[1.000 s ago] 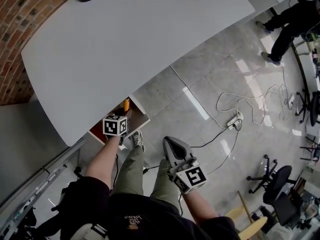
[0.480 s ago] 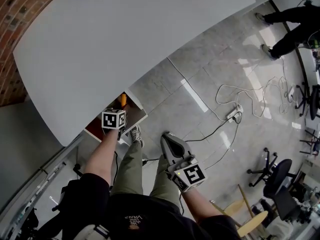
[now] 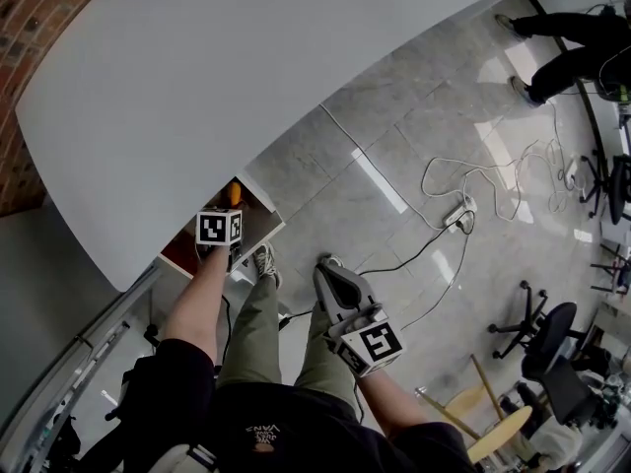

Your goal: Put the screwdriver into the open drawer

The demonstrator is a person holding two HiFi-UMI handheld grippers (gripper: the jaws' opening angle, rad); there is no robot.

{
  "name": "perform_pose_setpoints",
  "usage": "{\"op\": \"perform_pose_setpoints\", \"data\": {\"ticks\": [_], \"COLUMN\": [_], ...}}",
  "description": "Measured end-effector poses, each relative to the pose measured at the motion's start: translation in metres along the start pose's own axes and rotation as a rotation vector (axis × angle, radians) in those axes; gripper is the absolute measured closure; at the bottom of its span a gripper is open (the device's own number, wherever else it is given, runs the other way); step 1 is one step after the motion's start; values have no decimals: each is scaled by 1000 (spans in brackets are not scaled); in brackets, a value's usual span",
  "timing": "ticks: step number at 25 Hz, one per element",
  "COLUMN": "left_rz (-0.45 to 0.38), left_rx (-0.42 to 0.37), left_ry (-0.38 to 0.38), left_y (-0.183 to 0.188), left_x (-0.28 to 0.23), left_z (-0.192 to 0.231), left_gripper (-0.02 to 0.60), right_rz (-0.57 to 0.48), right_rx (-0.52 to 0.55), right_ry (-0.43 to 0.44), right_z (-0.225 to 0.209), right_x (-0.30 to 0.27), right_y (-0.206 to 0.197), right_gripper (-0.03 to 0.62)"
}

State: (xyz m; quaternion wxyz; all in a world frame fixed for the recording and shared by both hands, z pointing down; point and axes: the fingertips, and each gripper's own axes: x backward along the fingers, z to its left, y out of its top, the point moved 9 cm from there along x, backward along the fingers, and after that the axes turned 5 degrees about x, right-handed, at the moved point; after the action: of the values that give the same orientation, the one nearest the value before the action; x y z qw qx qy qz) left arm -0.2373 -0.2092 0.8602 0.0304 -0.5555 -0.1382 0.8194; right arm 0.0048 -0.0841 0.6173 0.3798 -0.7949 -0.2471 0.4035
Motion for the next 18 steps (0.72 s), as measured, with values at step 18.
{"op": "perform_pose_setpoints", "data": {"ticks": [18], "left_rz": [-55], "left_rx": [62], "left_ry": [21], "left_y": [4], "left_x": [0], "left_z": [10], "left_gripper": [482], "right_rz": [5], "right_rx": [-20], "right_ry": [-19], "right_z": [-11], "right_x": [8], "right_y": [-10], "right_gripper": [599]}}
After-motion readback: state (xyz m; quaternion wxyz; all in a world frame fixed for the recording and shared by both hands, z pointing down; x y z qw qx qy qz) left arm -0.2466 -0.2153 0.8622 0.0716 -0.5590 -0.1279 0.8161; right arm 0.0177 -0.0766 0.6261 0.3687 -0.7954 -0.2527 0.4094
